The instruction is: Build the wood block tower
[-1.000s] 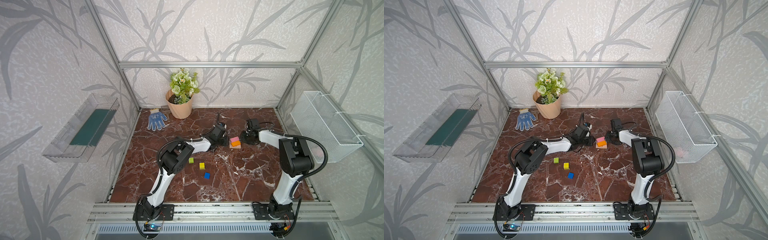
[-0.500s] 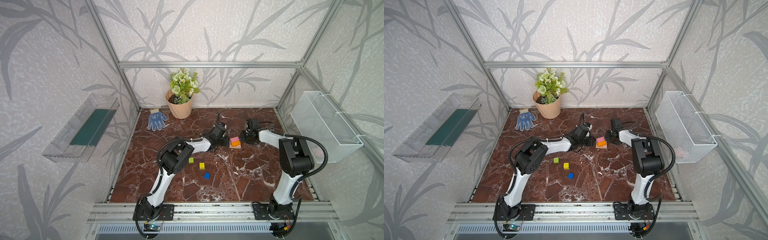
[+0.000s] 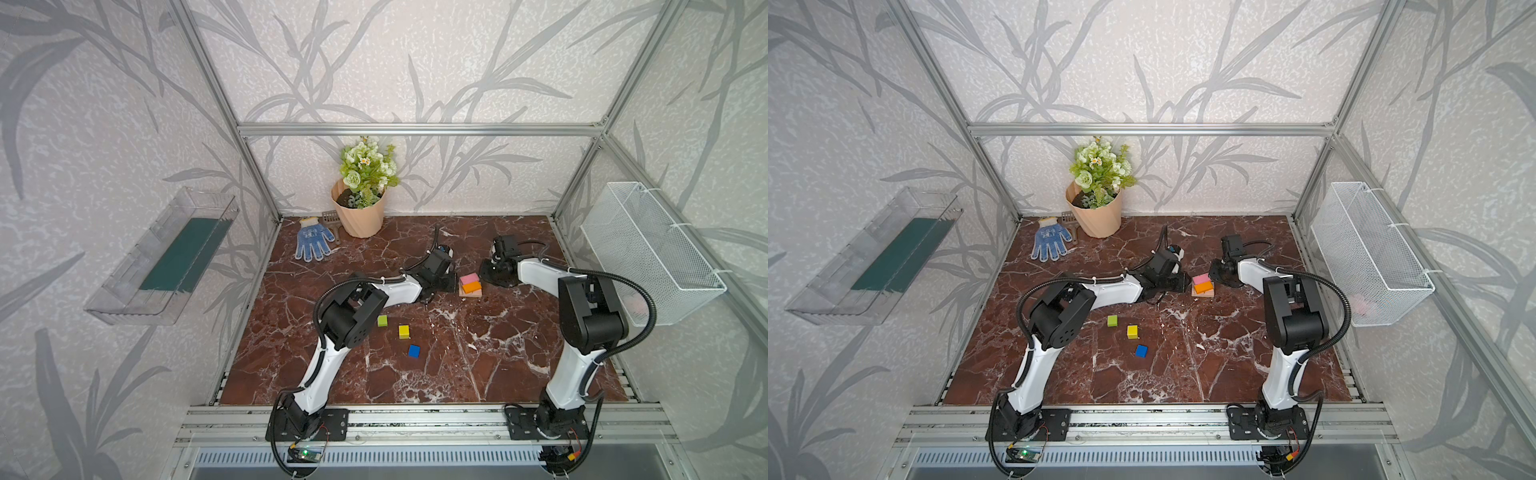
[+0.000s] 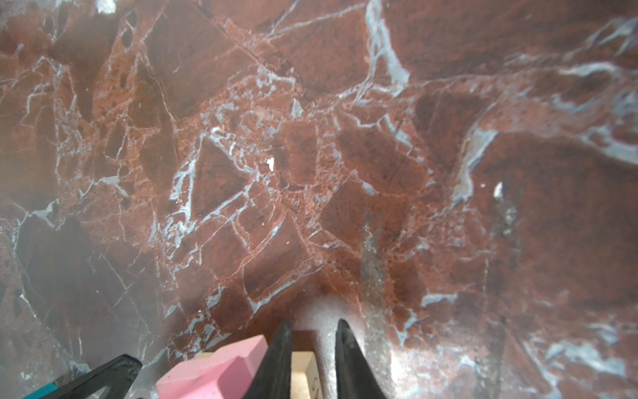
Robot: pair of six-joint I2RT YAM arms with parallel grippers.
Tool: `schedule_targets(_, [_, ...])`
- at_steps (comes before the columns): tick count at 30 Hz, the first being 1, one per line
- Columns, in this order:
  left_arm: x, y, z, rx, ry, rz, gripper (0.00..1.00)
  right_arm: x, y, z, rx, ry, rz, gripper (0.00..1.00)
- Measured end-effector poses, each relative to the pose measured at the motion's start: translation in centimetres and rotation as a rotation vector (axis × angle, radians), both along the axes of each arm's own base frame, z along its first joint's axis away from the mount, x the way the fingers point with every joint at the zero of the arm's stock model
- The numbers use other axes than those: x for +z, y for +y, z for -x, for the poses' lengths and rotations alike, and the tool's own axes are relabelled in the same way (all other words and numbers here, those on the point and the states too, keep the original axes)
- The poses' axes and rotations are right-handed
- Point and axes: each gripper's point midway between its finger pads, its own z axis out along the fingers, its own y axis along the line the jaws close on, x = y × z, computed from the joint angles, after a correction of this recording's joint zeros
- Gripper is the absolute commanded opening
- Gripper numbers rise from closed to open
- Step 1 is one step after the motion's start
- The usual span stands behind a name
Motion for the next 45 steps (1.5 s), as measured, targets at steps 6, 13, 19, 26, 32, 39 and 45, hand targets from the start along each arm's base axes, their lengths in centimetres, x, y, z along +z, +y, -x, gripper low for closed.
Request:
schedule_targets(6, [0.0, -0.2, 0.2, -0.006, 0.007, 0.006, 0.35, 0.1, 0.3, 0.0, 0.016, -0.003, -0.013, 0.23])
schedule_targets(13, [0.3, -0.6, -0.1, -0.011, 0.005, 0.019, 0.35, 0.2, 0.5, 0.2, 0.029, -0.006, -0.022, 0.23])
schedule_targets(19, [0.6, -0.8, -0.2, -0.013, 0.001, 0.026, 0.34, 0.8, 0.7, 0.9, 0.036, -0.018, -0.025, 0.23])
schedule_targets(26, [0.6, -0.8, -0.2, -0.012, 0.003, 0.026, 0.34, 1.0, 0.8, 0.9, 0.038, -0.028, -0.025, 0.23])
schedule_targets(32, [0.6, -0.8, -0.2, -0.010, 0.005, 0.027, 0.34, 1.2, 0.5, 0.8, 0.029, -0.033, -0.010, 0.23])
schedule_targets(39, [0.5, -0.6, -0.3, -0.004, 0.003, 0.020, 0.33, 2.8, -0.4, 0.9, 0.004, -0.056, 0.015, 0.24])
schedule_targets(45, [1.3, 0.6, 0.4, 0.002, -0.017, -0.004, 0.32, 6.5, -1.6, 2.3, -0.027, -0.127, 0.020, 0.27])
